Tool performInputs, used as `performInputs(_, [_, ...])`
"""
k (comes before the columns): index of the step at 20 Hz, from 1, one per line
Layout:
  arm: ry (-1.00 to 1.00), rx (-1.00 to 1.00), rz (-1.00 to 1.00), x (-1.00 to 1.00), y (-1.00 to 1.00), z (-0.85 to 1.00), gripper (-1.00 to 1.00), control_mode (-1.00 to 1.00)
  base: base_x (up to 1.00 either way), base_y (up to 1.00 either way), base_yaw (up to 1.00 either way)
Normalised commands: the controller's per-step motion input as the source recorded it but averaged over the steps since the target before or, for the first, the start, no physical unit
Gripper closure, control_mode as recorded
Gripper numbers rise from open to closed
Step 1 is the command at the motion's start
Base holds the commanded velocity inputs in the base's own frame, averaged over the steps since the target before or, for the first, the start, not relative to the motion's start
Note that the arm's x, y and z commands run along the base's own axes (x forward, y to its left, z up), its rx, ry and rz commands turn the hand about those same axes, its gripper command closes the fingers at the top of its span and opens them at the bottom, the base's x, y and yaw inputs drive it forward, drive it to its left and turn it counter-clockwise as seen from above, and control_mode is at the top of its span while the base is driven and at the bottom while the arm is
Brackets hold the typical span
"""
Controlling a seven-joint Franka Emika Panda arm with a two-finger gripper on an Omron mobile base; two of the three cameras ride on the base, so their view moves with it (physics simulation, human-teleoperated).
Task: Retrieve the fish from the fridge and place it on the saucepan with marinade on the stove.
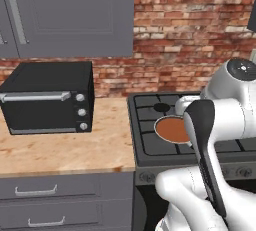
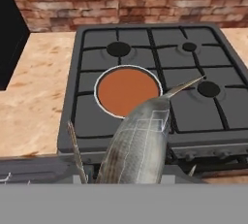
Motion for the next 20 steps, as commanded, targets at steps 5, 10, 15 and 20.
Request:
performInputs(5, [0.14, 0.01, 0.00, 0.53, -0.36, -0.32, 1.00, -1.00, 0.00, 0.00, 0.00])
performInputs(10, [0.17, 0.00, 0.00, 0.86, -0.20, -0.34, 1.00, -1.00, 0.00, 0.00, 0.00])
performInputs(15, [0.24, 0.00, 0.00, 0.80, -0.27, -0.33, 1.00, -1.00, 0.00, 0.00, 0.00])
performInputs(20, [0.19, 0.08, 0.00, 0.67, -0.23, -0.53, 1.00, -1.00, 0.00, 0.00, 0.00])
